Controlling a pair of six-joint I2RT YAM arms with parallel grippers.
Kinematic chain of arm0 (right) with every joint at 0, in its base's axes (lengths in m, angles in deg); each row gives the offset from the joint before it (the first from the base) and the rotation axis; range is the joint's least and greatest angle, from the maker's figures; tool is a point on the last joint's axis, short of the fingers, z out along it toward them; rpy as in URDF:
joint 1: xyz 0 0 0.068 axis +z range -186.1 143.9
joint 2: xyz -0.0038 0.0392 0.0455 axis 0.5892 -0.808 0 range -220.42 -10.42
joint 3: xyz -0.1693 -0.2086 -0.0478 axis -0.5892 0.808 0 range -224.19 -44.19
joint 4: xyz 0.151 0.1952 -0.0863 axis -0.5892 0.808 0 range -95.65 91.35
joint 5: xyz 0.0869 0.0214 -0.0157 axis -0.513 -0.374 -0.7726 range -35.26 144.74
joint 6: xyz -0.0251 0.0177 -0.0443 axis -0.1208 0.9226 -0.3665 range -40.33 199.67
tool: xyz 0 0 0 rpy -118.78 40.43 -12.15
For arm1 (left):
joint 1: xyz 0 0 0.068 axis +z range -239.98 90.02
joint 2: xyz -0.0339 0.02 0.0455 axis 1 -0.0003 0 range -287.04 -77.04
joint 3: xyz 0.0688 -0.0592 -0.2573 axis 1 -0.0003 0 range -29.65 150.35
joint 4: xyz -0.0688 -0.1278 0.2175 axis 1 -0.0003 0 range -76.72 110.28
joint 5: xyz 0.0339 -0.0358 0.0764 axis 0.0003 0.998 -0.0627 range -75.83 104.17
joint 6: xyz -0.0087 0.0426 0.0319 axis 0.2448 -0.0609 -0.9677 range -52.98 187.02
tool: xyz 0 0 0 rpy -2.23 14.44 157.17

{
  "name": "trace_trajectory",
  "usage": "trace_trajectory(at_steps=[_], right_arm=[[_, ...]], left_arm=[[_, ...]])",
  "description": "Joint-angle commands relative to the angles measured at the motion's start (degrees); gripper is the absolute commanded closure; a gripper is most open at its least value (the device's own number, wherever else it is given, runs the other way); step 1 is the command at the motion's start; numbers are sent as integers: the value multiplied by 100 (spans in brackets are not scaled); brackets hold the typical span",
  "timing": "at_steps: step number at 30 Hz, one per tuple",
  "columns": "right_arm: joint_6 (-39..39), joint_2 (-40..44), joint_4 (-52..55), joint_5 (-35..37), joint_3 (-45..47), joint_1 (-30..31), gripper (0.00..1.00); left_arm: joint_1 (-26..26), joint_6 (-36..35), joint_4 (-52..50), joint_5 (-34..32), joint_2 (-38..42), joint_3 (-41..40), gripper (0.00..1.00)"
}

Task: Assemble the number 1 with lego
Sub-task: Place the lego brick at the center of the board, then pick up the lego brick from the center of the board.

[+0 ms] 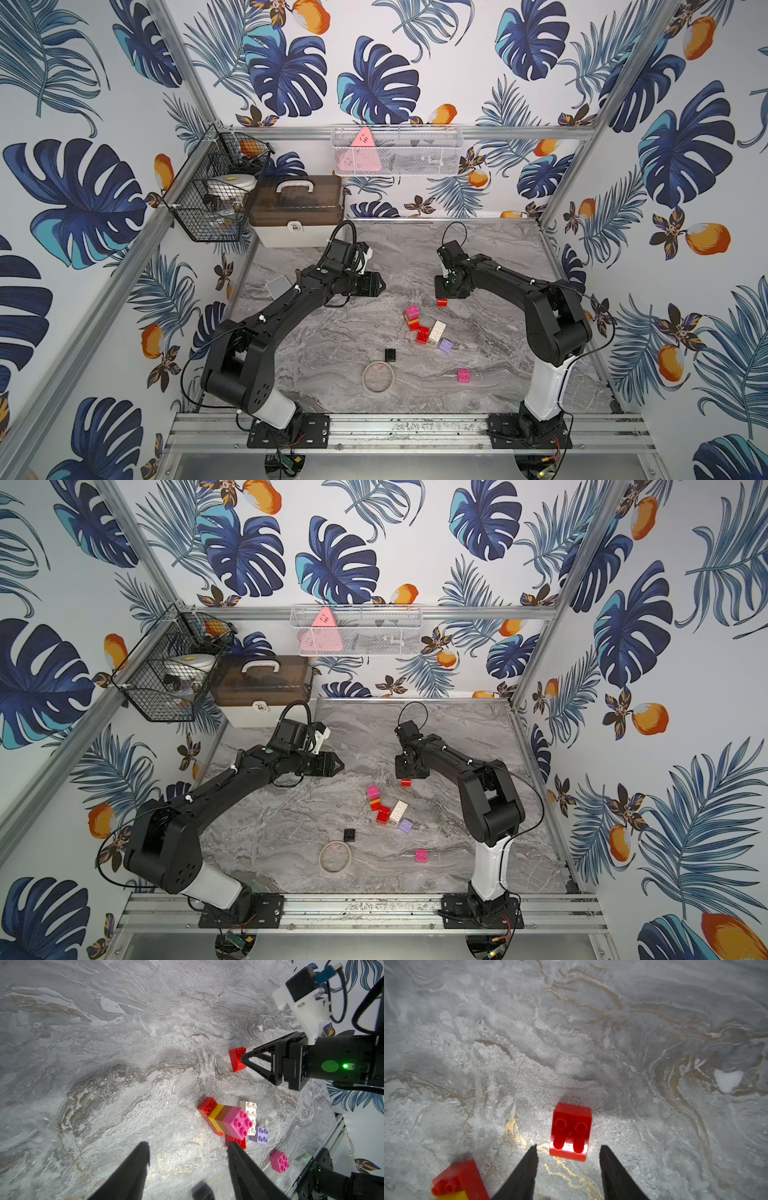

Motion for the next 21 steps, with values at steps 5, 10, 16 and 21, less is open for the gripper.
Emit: trace_trajectory(at_steps=[5,10,16,21], right_arm=[[111,-259,281,-123,-220,-42,49],[116,-467,348,-234,-462,-107,54],[96,-751,578,-259,-800,-120,57],[143,-751,689,-271,-780,-131,57]], left_arm=[[-2,-102,0,36,-33,72,35],[-2,-78,2,69,-67,71,36],[-11,-93,-8,80,-78,87,36],[-3,-92,-9,89,-70,91,36]])
